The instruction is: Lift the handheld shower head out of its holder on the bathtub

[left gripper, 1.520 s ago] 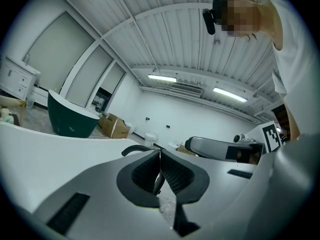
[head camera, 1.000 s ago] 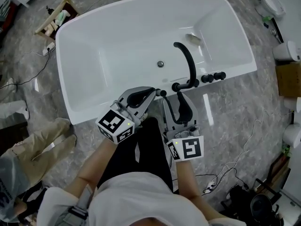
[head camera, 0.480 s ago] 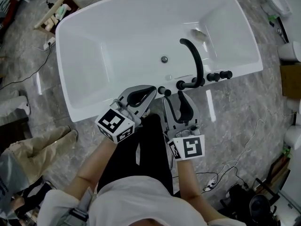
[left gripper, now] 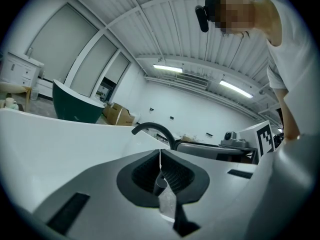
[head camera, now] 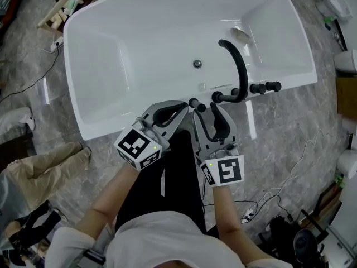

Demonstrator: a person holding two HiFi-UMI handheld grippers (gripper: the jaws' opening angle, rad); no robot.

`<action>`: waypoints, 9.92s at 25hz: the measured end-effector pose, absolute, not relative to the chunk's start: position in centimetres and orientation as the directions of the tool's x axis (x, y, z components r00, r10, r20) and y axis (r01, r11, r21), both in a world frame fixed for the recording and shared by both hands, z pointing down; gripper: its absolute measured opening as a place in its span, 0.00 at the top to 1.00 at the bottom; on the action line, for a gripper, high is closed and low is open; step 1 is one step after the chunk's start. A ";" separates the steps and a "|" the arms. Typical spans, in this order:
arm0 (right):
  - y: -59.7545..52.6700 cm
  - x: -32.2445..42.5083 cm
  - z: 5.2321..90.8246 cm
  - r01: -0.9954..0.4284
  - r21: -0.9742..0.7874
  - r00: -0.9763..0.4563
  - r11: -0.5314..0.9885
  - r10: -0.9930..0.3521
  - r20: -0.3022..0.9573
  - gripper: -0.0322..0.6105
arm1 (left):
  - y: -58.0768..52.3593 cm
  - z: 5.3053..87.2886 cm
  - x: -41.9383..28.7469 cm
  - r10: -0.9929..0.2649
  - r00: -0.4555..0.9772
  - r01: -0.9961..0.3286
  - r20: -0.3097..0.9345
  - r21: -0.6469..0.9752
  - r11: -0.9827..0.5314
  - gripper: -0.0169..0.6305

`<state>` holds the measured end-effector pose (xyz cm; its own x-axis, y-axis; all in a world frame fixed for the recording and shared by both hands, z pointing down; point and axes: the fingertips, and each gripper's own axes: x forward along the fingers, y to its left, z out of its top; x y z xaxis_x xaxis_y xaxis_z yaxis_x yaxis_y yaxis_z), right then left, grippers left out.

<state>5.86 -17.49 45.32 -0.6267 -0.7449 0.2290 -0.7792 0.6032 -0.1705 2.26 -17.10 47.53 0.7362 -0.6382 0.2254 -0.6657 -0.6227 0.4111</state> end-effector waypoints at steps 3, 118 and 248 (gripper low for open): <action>-17.5 5.8 45.9 -0.778 -0.149 -0.628 0.611 -0.741 0.240 0.67 | -17.1 48.1 2.2 -0.646 0.728 -0.673 0.229 0.415 -0.612 0.96; -18.4 4.3 58.9 -0.789 0.054 -0.543 0.612 -0.736 0.405 0.79 | -15.9 58.6 0.5 -0.637 0.716 -0.678 0.285 0.498 -0.540 0.96; -4.5 28.3 24.4 -0.975 0.011 0.221 -0.221 -0.974 0.054 0.79 | -6.0 31.7 25.8 0.183 0.983 0.176 -0.004 0.298 -0.938 0.96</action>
